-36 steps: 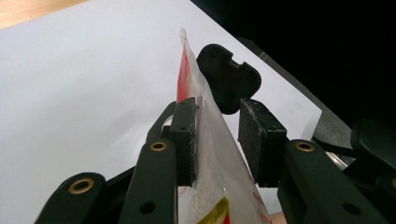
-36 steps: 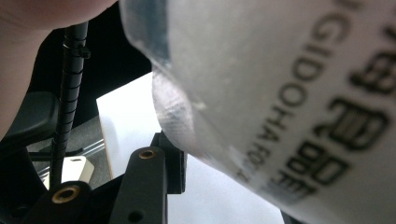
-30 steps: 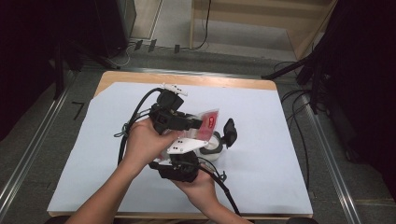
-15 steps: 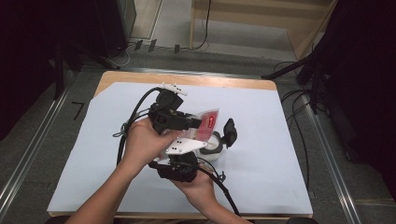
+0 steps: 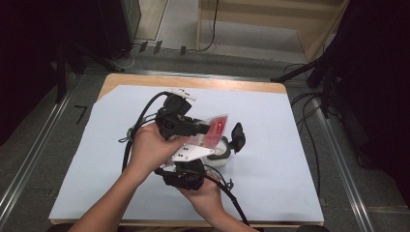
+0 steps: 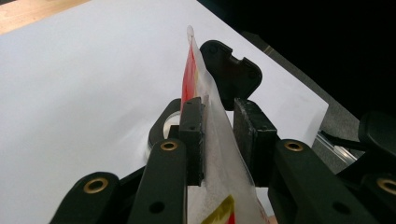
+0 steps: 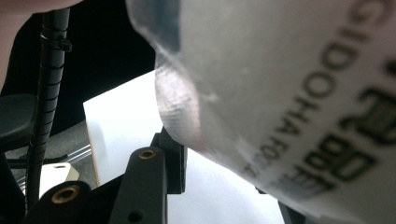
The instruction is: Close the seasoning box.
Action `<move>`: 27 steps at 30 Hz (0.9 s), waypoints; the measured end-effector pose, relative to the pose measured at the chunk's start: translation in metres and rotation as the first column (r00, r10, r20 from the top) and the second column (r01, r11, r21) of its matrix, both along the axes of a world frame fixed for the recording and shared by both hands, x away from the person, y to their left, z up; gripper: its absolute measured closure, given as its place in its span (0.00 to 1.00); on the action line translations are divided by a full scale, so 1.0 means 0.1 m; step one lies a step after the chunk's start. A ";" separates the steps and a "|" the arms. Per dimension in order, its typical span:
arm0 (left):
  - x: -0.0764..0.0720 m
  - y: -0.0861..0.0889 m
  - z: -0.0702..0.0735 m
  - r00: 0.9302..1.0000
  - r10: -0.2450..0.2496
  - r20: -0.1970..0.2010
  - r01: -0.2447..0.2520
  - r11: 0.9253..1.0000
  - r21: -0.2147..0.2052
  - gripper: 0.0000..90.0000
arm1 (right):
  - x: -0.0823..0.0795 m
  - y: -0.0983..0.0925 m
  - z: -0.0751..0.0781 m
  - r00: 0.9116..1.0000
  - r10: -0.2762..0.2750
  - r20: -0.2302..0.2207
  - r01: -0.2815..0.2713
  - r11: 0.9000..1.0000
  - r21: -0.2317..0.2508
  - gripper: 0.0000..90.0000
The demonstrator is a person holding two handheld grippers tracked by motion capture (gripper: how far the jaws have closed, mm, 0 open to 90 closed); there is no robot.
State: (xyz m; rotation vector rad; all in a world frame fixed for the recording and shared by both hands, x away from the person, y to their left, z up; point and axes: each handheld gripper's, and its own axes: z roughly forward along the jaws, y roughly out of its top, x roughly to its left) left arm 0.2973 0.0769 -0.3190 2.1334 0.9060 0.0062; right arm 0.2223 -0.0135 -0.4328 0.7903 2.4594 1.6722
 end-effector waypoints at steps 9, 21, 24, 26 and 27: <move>-0.01 -0.01 0.00 1.000 -0.002 -0.001 0.002 1.000 0.003 0.83 | -0.01 0.00 0.00 1.000 -0.006 -0.016 0.006 1.000 0.008 0.71; -0.02 -0.01 0.01 1.000 -0.005 0.004 0.005 1.000 -0.001 0.83 | -0.02 -0.01 0.00 1.000 -0.004 -0.002 0.004 1.000 -0.005 0.72; -0.02 -0.02 0.01 1.000 -0.006 0.005 0.006 1.000 -0.002 0.83 | -0.02 -0.01 0.00 1.000 -0.004 -0.001 0.004 1.000 -0.008 0.73; -0.01 -0.01 0.01 1.000 -0.005 0.005 0.005 1.000 -0.002 0.83 | -0.02 -0.01 0.00 1.000 -0.004 -0.001 0.004 1.000 -0.008 0.73; -0.02 -0.02 0.01 1.000 -0.004 0.005 0.004 1.000 -0.002 0.83 | -0.02 -0.01 0.00 1.000 -0.004 -0.001 0.004 1.000 -0.008 0.73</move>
